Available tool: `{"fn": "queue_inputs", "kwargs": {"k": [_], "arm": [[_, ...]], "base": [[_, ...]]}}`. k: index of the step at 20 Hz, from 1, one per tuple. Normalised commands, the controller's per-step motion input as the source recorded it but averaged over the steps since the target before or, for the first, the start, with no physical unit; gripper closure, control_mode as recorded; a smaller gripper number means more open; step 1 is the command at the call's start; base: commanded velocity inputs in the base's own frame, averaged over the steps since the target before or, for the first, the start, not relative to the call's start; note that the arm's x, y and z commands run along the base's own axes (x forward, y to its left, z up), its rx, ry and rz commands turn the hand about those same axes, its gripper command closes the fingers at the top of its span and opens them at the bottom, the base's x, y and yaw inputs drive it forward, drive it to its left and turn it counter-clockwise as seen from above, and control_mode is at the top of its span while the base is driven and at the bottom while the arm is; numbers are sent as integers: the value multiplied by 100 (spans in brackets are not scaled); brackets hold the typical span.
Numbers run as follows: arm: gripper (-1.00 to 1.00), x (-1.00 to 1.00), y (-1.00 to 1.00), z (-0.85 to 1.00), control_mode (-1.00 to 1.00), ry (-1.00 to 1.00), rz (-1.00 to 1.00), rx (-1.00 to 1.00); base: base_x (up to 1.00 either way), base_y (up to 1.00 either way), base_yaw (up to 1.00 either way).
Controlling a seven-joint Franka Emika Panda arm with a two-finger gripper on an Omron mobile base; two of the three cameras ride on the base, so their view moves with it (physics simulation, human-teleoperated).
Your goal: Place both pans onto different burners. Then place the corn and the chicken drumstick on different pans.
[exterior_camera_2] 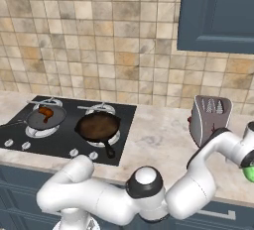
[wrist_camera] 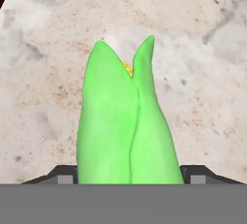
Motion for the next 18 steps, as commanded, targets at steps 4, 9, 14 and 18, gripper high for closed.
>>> {"fn": "queue_inputs", "kwargs": {"k": [4,9,14,18], "arm": [[100,-71,26,33,-100,0,5,0],[100,-56,68,19,-100,0,8,0],[100,-40,96,14,-100,0,15,0],[100,-65,90,21,-100,0,14,0]], "base": [[0,0,0],[0,0,0],[0,0,0],[0,0,0]]}}
